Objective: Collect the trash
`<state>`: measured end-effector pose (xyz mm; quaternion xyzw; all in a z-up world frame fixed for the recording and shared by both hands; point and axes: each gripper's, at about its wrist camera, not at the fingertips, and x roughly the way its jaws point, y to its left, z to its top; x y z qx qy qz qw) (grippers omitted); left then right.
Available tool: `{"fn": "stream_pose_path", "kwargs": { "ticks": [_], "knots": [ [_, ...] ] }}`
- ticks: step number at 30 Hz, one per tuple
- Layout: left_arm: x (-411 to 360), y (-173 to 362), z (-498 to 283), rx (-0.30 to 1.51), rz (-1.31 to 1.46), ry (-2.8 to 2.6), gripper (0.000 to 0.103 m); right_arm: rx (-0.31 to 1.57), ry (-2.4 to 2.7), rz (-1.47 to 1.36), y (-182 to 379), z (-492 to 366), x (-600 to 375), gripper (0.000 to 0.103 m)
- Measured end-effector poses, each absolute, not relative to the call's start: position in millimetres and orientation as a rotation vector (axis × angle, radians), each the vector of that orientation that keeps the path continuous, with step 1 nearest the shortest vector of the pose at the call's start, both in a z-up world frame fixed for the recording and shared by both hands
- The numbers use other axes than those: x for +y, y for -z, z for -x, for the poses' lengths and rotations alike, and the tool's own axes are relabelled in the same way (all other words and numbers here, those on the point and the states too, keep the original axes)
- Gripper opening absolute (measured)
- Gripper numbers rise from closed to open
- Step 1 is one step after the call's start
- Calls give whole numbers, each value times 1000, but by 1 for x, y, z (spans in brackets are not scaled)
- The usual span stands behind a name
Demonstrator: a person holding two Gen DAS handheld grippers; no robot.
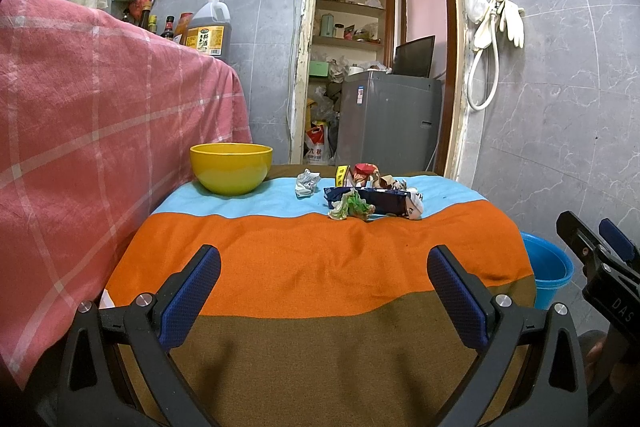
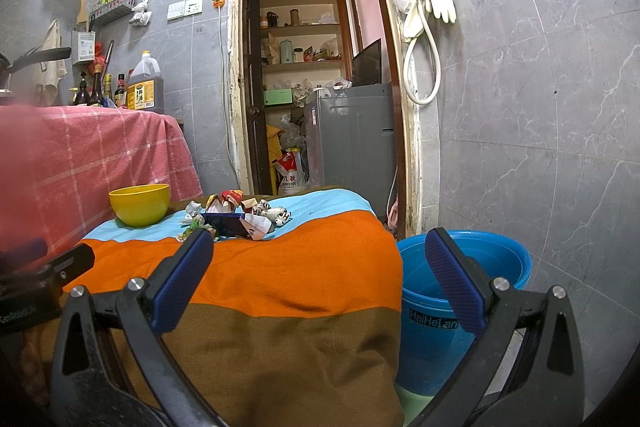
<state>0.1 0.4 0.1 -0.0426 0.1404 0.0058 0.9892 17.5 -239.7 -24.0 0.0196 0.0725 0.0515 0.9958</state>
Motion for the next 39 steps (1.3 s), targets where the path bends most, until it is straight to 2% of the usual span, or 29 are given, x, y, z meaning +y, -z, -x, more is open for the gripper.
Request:
{"fn": "stream_pose_path", "kwargs": {
  "ticks": [12, 28, 34, 39],
  "knots": [
    [-3, -3, -21, 336, 120, 12, 101, 156, -112, -39, 24, -21, -235, 103],
    [26, -42, -83, 250, 75, 3, 101, 114, -222, -40, -26, -92, -218, 103],
    [32, -43, -111, 283, 64, 31, 101, 209, -260, -53, -24, -145, -211, 103],
    [31, -36, -137, 384, 57, 77, 101, 318, -306, -29, -10, -175, -202, 103]
  ]
}}
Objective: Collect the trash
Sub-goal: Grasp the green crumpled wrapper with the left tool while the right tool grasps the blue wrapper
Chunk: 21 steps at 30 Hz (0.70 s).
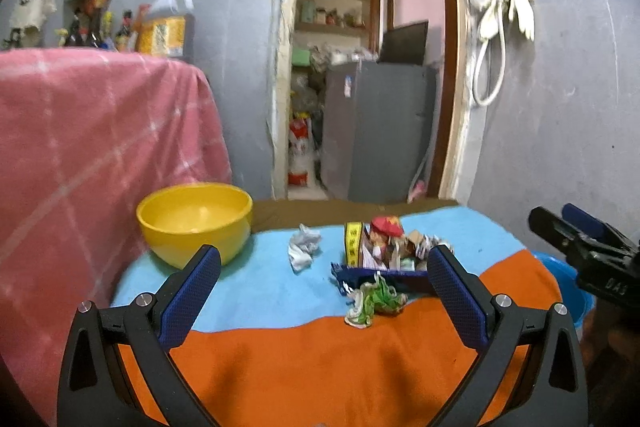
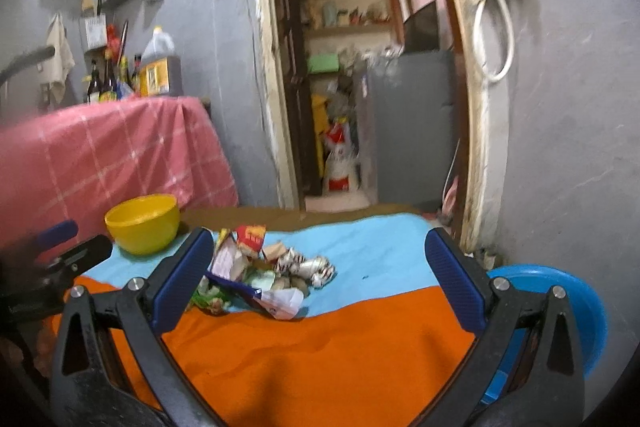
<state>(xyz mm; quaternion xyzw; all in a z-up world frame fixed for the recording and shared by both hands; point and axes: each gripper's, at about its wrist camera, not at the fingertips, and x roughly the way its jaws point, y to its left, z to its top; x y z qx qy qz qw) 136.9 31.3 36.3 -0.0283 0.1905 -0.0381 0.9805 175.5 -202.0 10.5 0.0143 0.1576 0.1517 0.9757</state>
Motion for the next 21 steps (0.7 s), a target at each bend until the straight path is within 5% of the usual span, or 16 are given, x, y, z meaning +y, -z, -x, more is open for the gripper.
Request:
{"fn": "stream_pose_path", "kwargs": {
  "ticks": [5, 15, 21],
  "knots": [
    [35, -28, -161, 499, 102, 124, 98, 408, -337, 1, 6, -196, -199, 103],
    [23, -8, -194, 687, 119, 255, 58, 610, -464, 8, 39, -228, -189, 96],
    [22, 2, -211, 786, 154, 312, 47, 656, -501, 39, 49, -237, -177, 91]
  ]
}}
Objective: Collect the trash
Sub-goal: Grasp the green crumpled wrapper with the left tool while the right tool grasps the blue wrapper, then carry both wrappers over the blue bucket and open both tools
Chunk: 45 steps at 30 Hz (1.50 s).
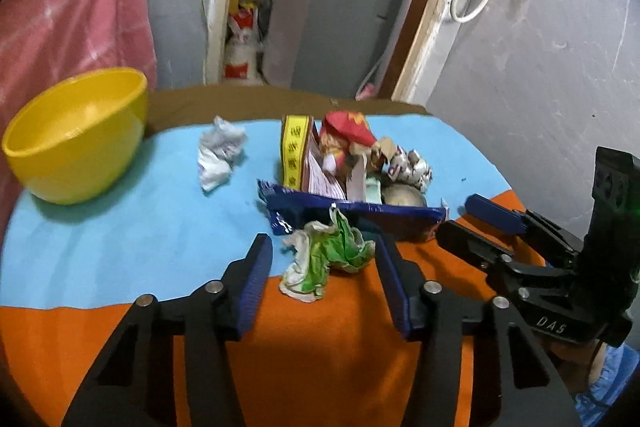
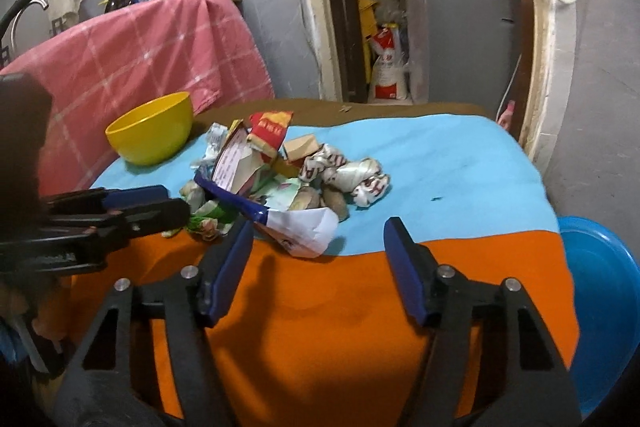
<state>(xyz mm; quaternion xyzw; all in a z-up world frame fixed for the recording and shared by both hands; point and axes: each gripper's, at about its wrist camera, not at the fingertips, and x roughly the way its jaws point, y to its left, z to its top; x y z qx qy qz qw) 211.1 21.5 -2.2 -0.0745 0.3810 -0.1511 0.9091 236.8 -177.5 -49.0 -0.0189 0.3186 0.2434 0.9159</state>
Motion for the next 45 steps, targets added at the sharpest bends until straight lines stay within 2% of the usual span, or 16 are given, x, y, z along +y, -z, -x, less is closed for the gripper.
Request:
{"fn": "stream_pose_path", "kwargs": {
  "ticks": [4, 7, 9, 11, 15, 20, 29, 45],
  "knots": [
    [31, 10, -218, 835, 220, 323, 40, 677, -513, 54, 53, -243, -171, 90],
    [37, 11, -219, 844, 255, 333, 31, 688, -523, 54, 54, -249, -168, 89],
    [40, 11, -219, 854, 273, 349, 20, 692, -534, 50, 55, -250, -167, 85],
    [42, 9, -216, 860, 278, 350, 15, 697, -550, 48, 56, -250, -166, 72],
    [43, 9, -211, 860, 283, 345, 9, 699, -573, 51, 57, -248, -165, 69],
    [40, 6, -205, 852, 298, 330, 6, 678, -589, 43, 57, -243, -166, 65],
    [34, -1, -176, 781, 296, 316, 5, 572, -579, 0, 49, -216, -182, 64],
    [-39, -53, -170, 473, 182, 371, 5, 224, -367, -190, 0, -167, -261, 64]
  ]
}}
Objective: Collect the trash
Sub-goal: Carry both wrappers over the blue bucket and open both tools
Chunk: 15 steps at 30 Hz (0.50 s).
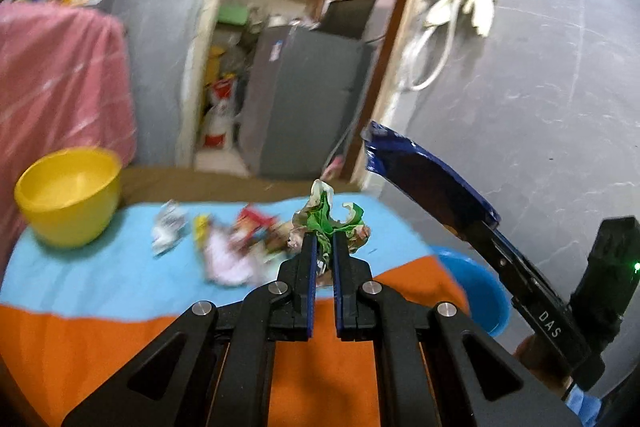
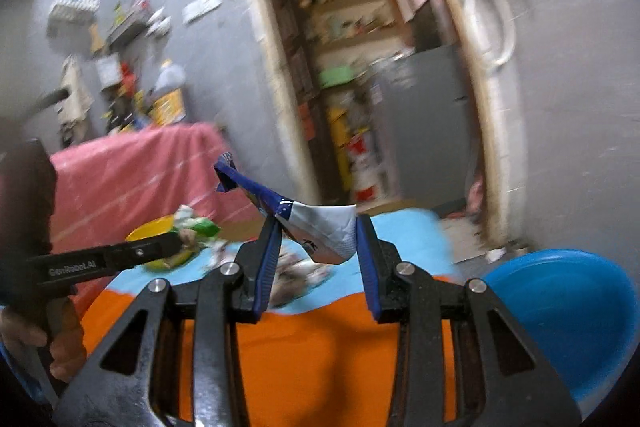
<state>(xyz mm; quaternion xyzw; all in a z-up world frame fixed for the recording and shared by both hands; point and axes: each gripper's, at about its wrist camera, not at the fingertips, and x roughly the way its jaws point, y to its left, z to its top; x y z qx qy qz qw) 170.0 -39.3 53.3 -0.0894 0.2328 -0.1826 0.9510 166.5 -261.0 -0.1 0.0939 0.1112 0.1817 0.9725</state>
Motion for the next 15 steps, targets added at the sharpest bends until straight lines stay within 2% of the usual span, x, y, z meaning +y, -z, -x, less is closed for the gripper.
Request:
{"fn": "stream_pose_path", "kwargs": {
  "ticks": [7, 15],
  "knots": [
    [-122, -60, -201, 494, 168, 505, 5, 146, -92, -205, -12, -154, -323, 64],
    [-202, -38, -245, 678, 131, 595, 5, 241, 126, -298, 3, -159, -382, 64]
  ]
}}
